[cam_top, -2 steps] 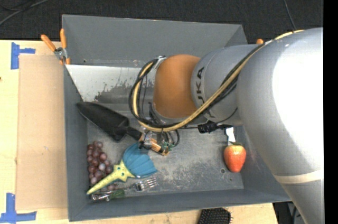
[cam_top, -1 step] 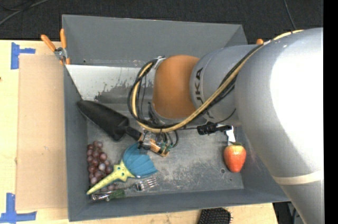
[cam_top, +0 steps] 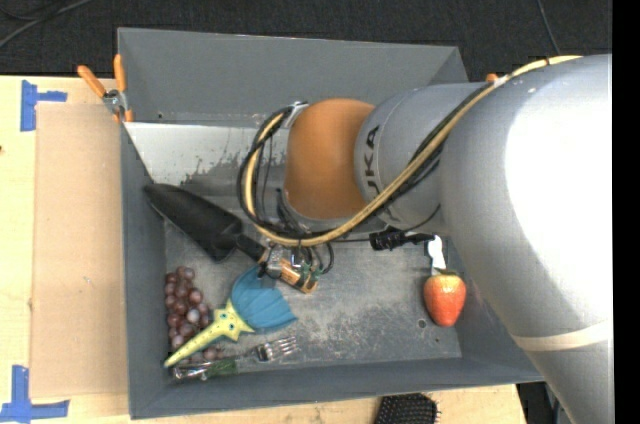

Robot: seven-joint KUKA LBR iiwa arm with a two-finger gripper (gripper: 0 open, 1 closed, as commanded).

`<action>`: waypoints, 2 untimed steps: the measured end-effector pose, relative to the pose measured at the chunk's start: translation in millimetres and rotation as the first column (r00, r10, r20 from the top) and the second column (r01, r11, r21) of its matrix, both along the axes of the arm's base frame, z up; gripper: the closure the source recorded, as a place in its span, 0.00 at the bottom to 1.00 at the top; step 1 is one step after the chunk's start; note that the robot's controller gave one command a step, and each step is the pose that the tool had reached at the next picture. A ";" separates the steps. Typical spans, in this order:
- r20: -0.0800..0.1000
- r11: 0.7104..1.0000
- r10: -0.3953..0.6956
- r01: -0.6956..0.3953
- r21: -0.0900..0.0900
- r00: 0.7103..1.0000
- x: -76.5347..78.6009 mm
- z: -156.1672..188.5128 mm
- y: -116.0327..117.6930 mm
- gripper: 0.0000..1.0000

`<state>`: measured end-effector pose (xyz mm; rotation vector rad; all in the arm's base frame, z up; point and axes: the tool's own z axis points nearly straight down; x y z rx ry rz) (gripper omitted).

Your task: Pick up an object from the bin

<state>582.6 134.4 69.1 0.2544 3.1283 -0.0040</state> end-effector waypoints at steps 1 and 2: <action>-0.002 0.997 0.076 -0.076 -0.001 0.997 -3.4 -0.2 -3.9 1.00; -0.002 0.999 0.042 -0.042 -0.001 0.999 4.6 6.5 4.8 1.00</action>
Offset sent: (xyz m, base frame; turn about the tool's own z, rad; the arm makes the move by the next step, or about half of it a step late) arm 0.0057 0.0065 0.0089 -0.0418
